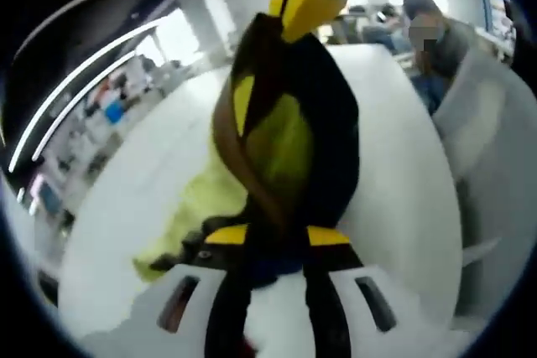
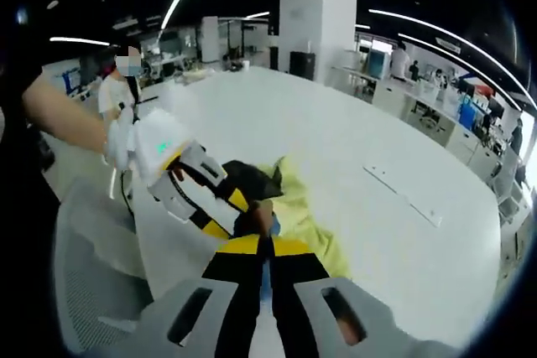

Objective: Fold the garment on the visible template until the final outline fits inside the template.

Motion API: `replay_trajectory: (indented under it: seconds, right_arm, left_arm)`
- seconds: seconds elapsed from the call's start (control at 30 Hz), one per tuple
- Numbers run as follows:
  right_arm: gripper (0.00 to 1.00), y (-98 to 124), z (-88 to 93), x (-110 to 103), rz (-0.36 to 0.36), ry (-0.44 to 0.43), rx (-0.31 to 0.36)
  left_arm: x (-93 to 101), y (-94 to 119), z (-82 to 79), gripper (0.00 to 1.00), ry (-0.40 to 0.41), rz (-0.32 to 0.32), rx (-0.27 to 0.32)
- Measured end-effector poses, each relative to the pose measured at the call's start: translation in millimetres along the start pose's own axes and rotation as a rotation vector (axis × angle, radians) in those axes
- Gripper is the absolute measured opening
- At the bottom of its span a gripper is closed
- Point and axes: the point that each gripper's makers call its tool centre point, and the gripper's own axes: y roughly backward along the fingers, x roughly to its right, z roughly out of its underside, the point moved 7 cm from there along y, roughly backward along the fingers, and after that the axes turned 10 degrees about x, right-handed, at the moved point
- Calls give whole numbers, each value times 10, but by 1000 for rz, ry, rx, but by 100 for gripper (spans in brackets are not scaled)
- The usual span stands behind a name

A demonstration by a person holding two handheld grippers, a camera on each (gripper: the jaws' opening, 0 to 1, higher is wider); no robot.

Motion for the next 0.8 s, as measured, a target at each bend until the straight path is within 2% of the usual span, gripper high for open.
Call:
replay_trajectory:
  seconds: [0.17, 0.33, 0.4, 0.57, 0.8]
  right_arm:
    - [3, 16, 13, 13, 7, -2, -2]
    - [3, 25, 25, 31, 15, -7, -1]
    - [3, 30, 32, 43, 20, -7, -3]
    - [3, 54, 21, 59, 31, -9, 3]
    - [3, 102, -54, 49, 47, 1, 22]
  left_arm:
    - [-50, -29, -14, 0, -1, -31, -16]
    - [-104, -8, -32, 0, 43, -49, -12]
    - [-139, 46, -44, 0, 122, -72, 0]
    - [-252, 202, -102, 0, 215, -115, 39]
    - [-363, 449, -195, 0, 254, -165, 64]
